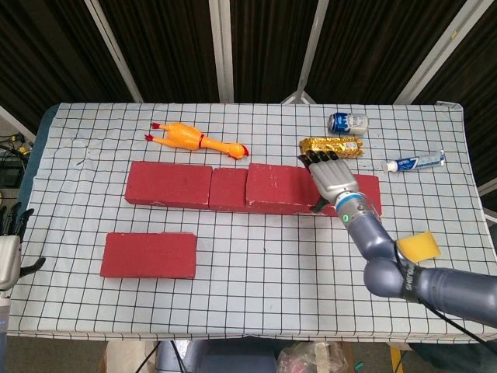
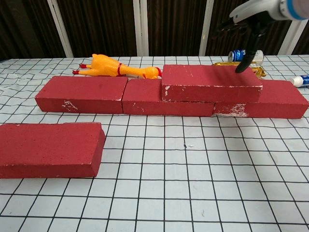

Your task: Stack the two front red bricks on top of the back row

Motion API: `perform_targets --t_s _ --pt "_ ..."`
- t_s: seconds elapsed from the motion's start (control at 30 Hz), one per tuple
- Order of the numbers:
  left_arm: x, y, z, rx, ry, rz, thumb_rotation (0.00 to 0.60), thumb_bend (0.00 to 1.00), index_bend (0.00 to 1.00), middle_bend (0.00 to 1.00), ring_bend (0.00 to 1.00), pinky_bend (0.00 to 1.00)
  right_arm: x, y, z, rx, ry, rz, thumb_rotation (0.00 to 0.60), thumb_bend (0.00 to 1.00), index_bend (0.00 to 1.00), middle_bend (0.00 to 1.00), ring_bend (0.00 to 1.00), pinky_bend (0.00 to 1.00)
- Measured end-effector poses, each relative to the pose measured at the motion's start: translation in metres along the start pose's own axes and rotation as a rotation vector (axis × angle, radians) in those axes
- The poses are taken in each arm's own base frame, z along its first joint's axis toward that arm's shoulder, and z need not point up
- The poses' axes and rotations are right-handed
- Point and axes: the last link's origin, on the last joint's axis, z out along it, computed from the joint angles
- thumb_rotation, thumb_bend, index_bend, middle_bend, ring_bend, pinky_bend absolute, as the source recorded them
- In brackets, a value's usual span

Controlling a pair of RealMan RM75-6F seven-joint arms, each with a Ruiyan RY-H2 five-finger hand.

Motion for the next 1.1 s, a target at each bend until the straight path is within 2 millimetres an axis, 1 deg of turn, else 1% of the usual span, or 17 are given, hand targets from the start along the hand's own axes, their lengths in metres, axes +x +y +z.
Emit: perform_targets --t_s 0.1,0.17,0.3,0.4,0.53,0.63,0.73,0.87,0.97,1.1 --pt "0.001 0.001 -0.002 -0.014 0.000 -0.015 0.600 0.00 0.14 0.01 0.00 0.11 -0.003 0.019 -0.022 -0.005 0.049 -0.005 0.600 0.17 0.05 0.00 0.00 0.00" --pt "0.002 0.002 -0.003 -0.024 -0.003 -0.026 0.600 0.00 0.14 0.01 0.00 0.11 -0.009 0.034 -0.039 -0.008 0.088 -0.006 0.600 0.17 0.05 0.00 0.00 0.00" --pt "0.002 0.004 -0.005 -0.055 -0.016 -0.052 0.600 0.00 0.14 0.01 0.00 0.11 -0.028 0.064 -0.073 -0.014 0.159 -0.001 0.600 0.17 0.05 0.00 0.00 0.00" --pt "0.001 0.007 -0.006 -0.072 -0.028 -0.061 0.600 0.00 0.13 0.01 0.00 0.11 -0.051 0.086 -0.102 -0.011 0.200 0.019 0.600 0.17 0.05 0.00 0.00 0.00" --pt "0.000 0.011 -0.007 -0.088 -0.039 -0.084 0.600 0.00 0.13 0.01 0.00 0.11 -0.088 0.116 -0.147 -0.014 0.250 0.099 0.600 0.17 0.05 0.00 0.00 0.00" --pt "0.000 0.013 -0.008 -0.103 -0.049 -0.098 0.600 0.00 0.13 0.00 0.00 0.11 -0.110 0.137 -0.175 -0.041 0.303 0.151 0.600 0.17 0.05 0.00 0.00 0.00" --pt "0.001 0.015 -0.009 -0.105 -0.053 -0.123 0.600 0.00 0.13 0.00 0.00 0.11 -0.126 0.151 -0.195 -0.070 0.361 0.154 0.600 0.17 0.05 0.00 0.00 0.00" --pt "0.005 0.018 -0.006 -0.088 -0.058 -0.149 0.600 0.00 0.10 0.00 0.00 0.11 -0.148 0.155 -0.209 -0.103 0.396 0.167 0.600 0.17 0.05 0.00 0.00 0.00" --pt "0.006 0.022 -0.002 -0.089 -0.099 -0.144 0.600 0.00 0.09 0.00 0.00 0.10 -0.156 0.155 -0.209 -0.109 0.388 0.176 0.600 0.17 0.05 0.00 0.00 0.00" --pt "0.011 0.033 0.007 -0.115 -0.189 -0.128 0.600 0.00 0.06 0.00 0.00 0.08 -0.163 0.156 -0.205 -0.103 0.345 0.176 0.600 0.17 0.05 0.00 0.00 0.00"
